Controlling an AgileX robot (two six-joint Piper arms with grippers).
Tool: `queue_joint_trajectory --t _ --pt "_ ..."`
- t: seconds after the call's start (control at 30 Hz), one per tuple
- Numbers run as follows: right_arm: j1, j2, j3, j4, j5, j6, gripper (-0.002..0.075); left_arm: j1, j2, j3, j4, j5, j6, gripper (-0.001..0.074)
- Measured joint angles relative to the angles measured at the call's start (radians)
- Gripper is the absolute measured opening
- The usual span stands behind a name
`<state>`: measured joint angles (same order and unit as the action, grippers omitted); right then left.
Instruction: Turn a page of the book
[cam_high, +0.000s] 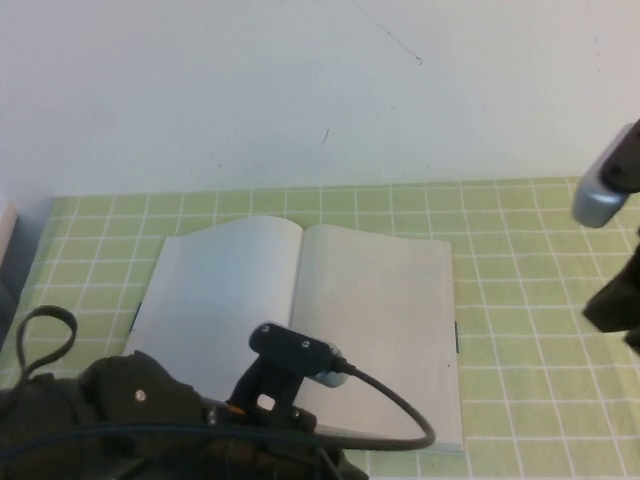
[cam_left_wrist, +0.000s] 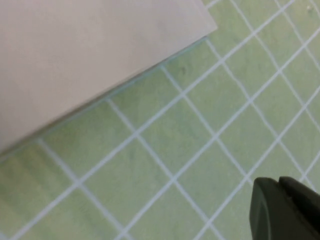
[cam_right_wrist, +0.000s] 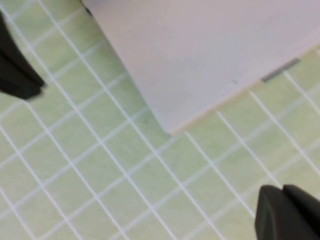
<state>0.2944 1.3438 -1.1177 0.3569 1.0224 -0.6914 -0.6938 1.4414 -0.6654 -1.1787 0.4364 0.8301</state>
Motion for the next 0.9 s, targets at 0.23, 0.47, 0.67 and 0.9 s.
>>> queue_joint_trajectory --t 0.23,0.47,0.67,0.9 --pt "0.000 -0.229 -0.009 -0.335 0.057 0.251 -0.0003 0.000 -0.237 0.000 0.753 -0.083 -0.680 -0.0002" --pt "0.000 -0.472 0.129 -0.449 -0.050 0.377 -0.0003 0.000 -0.508 0.000 1.620 0.075 -1.426 -0.0002" --pt "0.000 -0.686 0.371 -0.460 -0.232 0.429 -0.0003 0.000 -0.767 0.000 1.869 0.144 -1.619 -0.0002" --pt "0.000 -0.909 0.574 -0.467 -0.369 0.497 -0.0003 0.000 -0.990 0.040 1.842 0.118 -1.555 -0.0002"
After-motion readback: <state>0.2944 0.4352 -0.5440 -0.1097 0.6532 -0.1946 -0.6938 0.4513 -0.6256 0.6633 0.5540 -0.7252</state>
